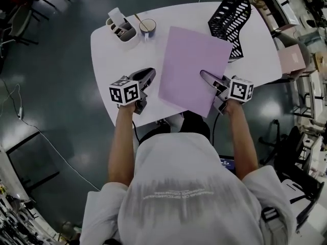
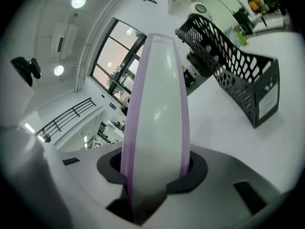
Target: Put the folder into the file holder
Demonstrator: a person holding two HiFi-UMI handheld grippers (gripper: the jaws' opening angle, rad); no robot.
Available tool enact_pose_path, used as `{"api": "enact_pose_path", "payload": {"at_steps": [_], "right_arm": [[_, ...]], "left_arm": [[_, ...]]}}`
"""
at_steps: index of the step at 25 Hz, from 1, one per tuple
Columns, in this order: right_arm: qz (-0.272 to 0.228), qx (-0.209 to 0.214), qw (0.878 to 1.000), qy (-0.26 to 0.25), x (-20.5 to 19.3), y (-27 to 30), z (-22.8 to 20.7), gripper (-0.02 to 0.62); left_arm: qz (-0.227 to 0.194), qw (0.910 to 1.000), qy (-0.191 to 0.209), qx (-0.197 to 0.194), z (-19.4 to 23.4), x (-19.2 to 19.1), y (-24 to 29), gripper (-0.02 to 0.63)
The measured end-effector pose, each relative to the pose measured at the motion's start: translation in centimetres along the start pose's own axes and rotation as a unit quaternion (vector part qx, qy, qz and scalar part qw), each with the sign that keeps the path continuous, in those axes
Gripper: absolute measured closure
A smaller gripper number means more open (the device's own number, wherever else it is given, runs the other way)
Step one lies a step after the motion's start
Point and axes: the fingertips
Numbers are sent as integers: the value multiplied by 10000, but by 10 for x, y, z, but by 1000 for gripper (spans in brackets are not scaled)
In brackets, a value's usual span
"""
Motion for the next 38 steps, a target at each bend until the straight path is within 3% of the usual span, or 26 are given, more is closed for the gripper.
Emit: {"api": "enact_pose_path", "payload": {"at_steps": [4,8,17,21,25,33,38], "right_arm": [[-334,-440,9941,-938,33,-26,25,417],[-507,-912,9751,-1956,60,-45,50,417],[-1366,-1512,9256,-3190,122,-93,110,417],[-2170,-1793,9000,-3329,156,-136,136,417],[-2543,-2169,8751,-3499,174,-171,148,417],[-2887,-2530,8589,-3391,175,-205,137,417],[-3104,-2793,8517,-3165,171,-235,130,416]], "left_arm": [[-134,9948,947,340,-16,42,-8,575],[-558,9807,1719,744,-35,88,-22,580],[-1565,9517,2422,1055,-89,171,-71,583],[-1955,9387,2636,1060,-112,200,-98,583],[-2130,9302,2766,1131,-123,216,-113,583],[-1914,9296,2974,1035,-139,215,-87,583],[-1663,9350,3034,774,-155,213,-55,583]]}}
Point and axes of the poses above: the fingertips, and each gripper's own axes: y forward along the fingers, z to its left, x out of its top, and after that the axes turned 4 degrees about x, right-handed
